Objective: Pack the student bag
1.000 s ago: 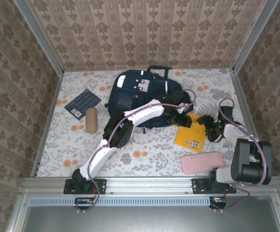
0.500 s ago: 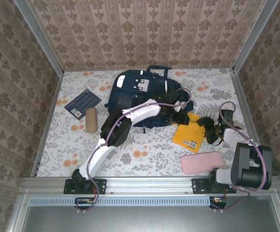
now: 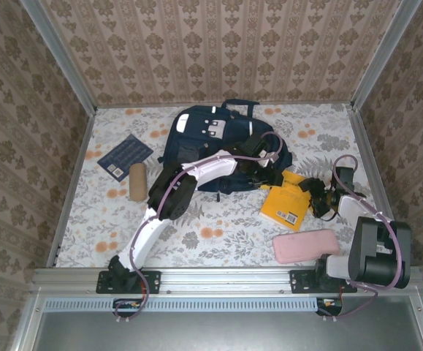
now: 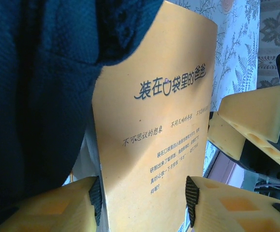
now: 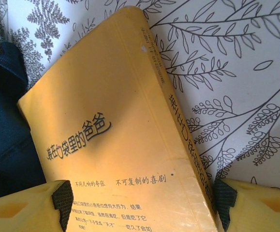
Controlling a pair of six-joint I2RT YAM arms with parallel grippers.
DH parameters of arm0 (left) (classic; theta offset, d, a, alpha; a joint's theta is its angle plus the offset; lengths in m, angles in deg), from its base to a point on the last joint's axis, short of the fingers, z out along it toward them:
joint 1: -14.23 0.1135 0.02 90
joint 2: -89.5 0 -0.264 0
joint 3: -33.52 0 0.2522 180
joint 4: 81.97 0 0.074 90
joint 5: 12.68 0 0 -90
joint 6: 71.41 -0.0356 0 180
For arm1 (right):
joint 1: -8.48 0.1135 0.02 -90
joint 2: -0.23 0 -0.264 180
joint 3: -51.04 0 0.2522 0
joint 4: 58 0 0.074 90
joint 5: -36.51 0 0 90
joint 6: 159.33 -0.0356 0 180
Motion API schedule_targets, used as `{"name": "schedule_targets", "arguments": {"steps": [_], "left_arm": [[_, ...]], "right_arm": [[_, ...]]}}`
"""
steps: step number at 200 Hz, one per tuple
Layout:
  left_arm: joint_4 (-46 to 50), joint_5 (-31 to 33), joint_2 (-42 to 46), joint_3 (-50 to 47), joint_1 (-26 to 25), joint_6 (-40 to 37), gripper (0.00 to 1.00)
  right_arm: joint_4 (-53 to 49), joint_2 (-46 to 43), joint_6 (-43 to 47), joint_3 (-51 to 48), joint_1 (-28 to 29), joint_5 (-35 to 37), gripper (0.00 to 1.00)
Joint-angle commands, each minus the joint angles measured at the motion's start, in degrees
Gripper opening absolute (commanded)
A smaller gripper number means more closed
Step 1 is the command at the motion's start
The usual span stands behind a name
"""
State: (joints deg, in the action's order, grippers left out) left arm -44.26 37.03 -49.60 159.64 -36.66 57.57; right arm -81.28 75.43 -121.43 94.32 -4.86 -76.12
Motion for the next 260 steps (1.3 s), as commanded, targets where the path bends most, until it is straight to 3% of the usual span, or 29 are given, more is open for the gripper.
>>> {"name": "schedule_targets", "arguments": {"steps": [1, 24, 66, 146, 169, 207, 223, 260], "left_arm": [[0.6, -4.0, -0.4, 0.5, -2.5, -1.7, 0.53], [3.2, -2.1, -1.1, 0.6, -2.5, -3.6, 0.54], [-1.8, -6.8, -1.3, -0.4, -2.5, -0.6, 0.48], [-22.8, -17.1, 2.0, -5.4, -2.6, 12.5, 0.38], [-22.3, -16.5, 1.6, -5.8, -2.5, 12.2, 0.36], [-15.4, -14.6, 0.6, -2.8, -2.3, 8.4, 0.17], [-12.8, -14.2, 0.8, -1.1, -2.3, 6.5, 0.09], [-10.6, -13.3, 3.8, 0.6, -1.1, 4.9, 0.05]], "right_arm": [[5.1, -0.8, -1.3, -1.1, 1.2, -8.7, 0.79], [-1.0, -1.3, 3.5, 0.7, 1.1, -4.9, 0.81], [2.0, 0.8, 2.7, -0.3, 1.0, -8.5, 0.81], [-1.5, -1.0, 3.8, -0.4, -0.7, -4.7, 0.81], [-1.4, -1.4, 3.7, -0.6, -1.3, -4.4, 0.81], [-2.3, -1.9, 3.9, -0.6, -1.4, -3.6, 0.81], [-5.2, -3.9, 4.6, -0.1, -1.4, -0.8, 0.82], [-12.5, -12.5, 6.1, 1.6, -1.5, 6.5, 0.85]]}}
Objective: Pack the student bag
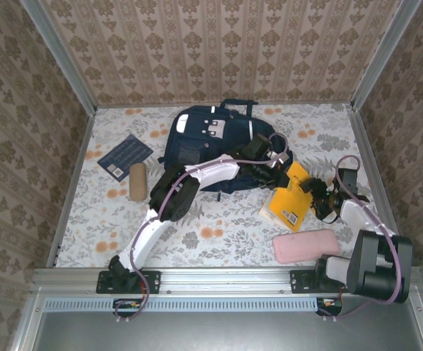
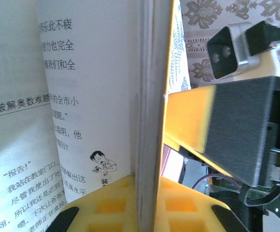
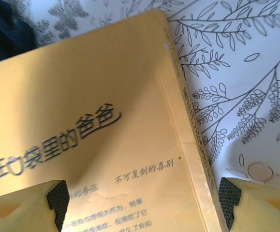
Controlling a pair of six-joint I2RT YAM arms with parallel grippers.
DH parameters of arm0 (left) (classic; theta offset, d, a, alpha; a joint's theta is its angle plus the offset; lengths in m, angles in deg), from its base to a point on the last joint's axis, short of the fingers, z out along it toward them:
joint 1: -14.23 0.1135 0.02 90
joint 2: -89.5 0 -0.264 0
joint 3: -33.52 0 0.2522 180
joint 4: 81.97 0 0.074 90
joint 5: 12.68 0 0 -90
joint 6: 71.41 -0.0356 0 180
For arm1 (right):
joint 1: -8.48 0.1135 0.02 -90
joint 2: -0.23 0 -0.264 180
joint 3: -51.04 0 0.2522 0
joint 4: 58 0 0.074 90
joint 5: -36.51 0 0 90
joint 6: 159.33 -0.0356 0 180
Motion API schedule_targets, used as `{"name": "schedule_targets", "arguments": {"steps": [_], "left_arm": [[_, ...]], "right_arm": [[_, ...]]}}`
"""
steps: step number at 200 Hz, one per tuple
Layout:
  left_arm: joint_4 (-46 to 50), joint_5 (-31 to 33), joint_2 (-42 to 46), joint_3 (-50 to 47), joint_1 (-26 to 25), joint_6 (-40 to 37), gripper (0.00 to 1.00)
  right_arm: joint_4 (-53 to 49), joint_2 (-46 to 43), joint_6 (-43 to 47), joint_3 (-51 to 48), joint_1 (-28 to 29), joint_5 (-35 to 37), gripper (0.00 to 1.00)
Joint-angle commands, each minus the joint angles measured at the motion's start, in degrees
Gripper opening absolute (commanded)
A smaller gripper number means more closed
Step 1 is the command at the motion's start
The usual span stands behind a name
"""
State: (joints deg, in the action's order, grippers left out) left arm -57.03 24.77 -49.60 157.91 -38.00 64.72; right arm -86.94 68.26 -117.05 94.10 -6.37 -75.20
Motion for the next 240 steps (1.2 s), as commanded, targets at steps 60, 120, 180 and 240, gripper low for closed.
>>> {"name": "schedule_targets", "arguments": {"steps": [60, 120, 180, 240], "left_arm": [[-0.2, -0.9, 12.8, -1.0, 2.7, -0.8, 0.04], [-0.5, -0.9, 20.4, -4.0, 5.4, -1.3, 0.04], [-2.8, -1.6, 21.7, -5.7, 6.8, 0.1, 0.03], [-9.8, -2.5, 22.1, -8.4, 7.5, 5.1, 0.02]], "right_arm": [[-13.9, -17.2, -0.2, 4.4, 0.0, 13.8, 0.88], [6.2, -18.0, -6.7, 1.2, 0.3, -7.2, 0.88], [33.9, -15.5, -18.6, -4.6, 3.5, -19.9, 0.90], [47.9, -10.4, -25.6, -7.7, 7.1, -21.3, 0.93]]}}
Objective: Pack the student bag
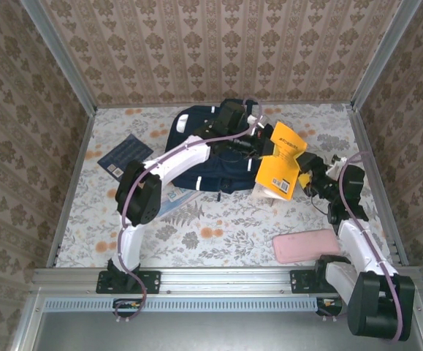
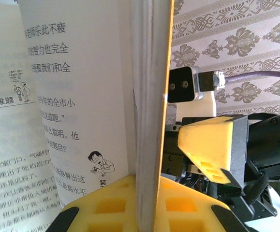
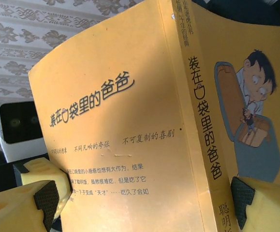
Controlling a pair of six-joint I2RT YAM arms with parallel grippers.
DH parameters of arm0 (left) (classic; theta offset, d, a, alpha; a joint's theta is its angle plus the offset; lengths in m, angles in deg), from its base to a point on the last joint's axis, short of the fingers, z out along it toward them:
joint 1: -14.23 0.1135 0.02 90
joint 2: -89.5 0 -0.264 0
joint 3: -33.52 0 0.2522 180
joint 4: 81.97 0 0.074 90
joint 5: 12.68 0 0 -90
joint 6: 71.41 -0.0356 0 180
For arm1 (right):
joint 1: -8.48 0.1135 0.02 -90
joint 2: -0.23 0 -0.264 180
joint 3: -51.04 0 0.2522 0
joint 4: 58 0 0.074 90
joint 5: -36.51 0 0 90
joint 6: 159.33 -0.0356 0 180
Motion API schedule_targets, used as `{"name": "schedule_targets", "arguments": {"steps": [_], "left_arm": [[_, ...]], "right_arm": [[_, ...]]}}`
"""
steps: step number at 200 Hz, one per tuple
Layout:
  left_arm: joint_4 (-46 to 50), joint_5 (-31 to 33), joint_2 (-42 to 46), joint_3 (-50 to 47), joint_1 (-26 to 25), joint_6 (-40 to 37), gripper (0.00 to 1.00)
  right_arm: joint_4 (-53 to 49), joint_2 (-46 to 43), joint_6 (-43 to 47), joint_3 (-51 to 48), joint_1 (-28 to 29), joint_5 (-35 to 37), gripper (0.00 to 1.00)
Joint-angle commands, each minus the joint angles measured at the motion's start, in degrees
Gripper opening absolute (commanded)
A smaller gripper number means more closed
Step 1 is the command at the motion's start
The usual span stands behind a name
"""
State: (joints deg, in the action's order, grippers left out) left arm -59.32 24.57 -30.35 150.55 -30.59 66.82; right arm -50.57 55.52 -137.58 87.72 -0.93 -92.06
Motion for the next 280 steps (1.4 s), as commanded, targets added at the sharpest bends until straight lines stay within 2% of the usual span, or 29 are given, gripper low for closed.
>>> {"name": "schedule_targets", "arguments": {"steps": [1, 23, 75, 115, 145, 187, 217, 251, 280], "left_arm": [[-7.6, -2.3, 2.9, -1.1, 0.1, 3.1, 0.02], [-10.9, -2.7, 3.6, -2.1, 0.4, 5.5, 0.02], [-16.1, -3.5, 5.8, -3.4, 0.2, 9.9, 0.01], [-18.4, -4.1, 7.7, -3.4, -1.0, 11.8, 0.01], [-20.1, -4.3, 8.3, -3.0, -2.3, 13.2, 0.01], [-22.5, -4.9, 9.6, -2.1, -3.9, 15.4, 0.01], [-15.4, -3.3, 11.3, -2.7, -3.5, 9.4, 0.02], [-14.2, -1.2, 12.6, -6.4, -1.5, 8.6, 0.04], [-9.5, -0.2, 13.2, -6.5, -1.2, 4.5, 0.05]], "right_arm": [[11.5, 2.4, -5.0, -1.3, 1.8, -4.5, 0.93], [12.3, 3.9, -5.0, -2.1, 2.8, -3.7, 0.93], [5.5, 5.7, 0.3, -1.3, 3.4, -2.8, 0.95], [1.1, -0.3, 0.6, -0.5, 4.0, -2.0, 0.98], [3.6, -2.8, -3.2, -0.2, 5.7, -3.4, 0.98], [2.2, -9.4, -5.6, 0.6, 7.8, -2.6, 0.97], [2.1, -13.4, -6.3, 0.5, 7.9, -1.4, 0.85], [0.5, -15.7, -5.8, -0.1, 8.0, 0.6, 0.69], [0.5, -15.7, -5.8, -0.4, 7.9, 1.3, 0.48]]}}
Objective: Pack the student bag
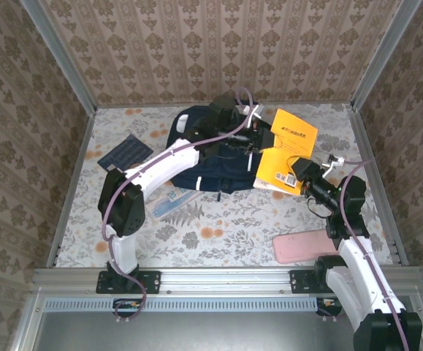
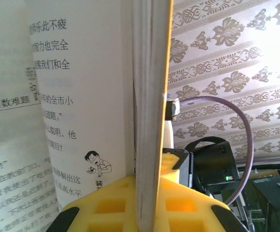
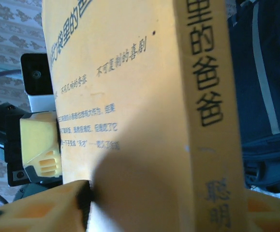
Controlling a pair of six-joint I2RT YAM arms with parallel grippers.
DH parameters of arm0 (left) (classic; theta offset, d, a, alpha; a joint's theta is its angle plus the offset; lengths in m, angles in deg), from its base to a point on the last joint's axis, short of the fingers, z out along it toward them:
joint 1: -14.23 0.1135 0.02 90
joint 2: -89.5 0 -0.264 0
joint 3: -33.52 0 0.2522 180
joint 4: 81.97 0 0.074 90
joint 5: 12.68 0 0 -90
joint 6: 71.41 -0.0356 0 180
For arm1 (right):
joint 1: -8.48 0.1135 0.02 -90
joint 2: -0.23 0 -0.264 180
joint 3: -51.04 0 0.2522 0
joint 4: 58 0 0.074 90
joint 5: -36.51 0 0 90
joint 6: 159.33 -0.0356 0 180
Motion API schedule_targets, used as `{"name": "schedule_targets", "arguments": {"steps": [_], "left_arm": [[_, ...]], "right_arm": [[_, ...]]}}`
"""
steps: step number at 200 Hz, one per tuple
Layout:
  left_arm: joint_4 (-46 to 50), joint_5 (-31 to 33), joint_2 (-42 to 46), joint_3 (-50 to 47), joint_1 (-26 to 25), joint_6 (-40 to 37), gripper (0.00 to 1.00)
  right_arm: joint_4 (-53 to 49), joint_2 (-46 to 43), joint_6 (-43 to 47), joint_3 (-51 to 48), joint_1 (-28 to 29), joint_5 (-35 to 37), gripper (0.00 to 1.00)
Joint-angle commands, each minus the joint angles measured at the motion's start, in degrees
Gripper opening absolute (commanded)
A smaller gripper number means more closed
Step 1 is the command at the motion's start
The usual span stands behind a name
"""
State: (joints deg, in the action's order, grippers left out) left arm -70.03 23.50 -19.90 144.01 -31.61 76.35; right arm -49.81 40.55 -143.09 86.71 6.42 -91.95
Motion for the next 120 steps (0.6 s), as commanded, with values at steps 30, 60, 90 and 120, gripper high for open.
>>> {"name": "schedule_targets", "arguments": {"steps": [30, 60, 90, 120], "left_arm": [[4.5, 1.5, 2.7, 0.4, 0.0, -7.6, 0.07], [11.1, 4.0, 2.7, 0.9, 1.5, -11.7, 0.35], [18.1, 9.0, 3.6, -1.5, 4.4, -13.8, 0.62], [14.3, 5.4, 2.7, -5.7, 5.9, -10.3, 0.71]], "right_arm": [[-1.4, -1.0, 0.6, 0.9, 0.7, 1.6, 0.25], [-4.7, -1.4, 2.8, 1.8, 0.7, 2.0, 0.04], [-7.7, -1.4, 6.1, 3.2, 0.7, 1.7, 0.00], [-6.0, -0.2, 5.9, 3.4, 0.8, 0.6, 0.00]]}}
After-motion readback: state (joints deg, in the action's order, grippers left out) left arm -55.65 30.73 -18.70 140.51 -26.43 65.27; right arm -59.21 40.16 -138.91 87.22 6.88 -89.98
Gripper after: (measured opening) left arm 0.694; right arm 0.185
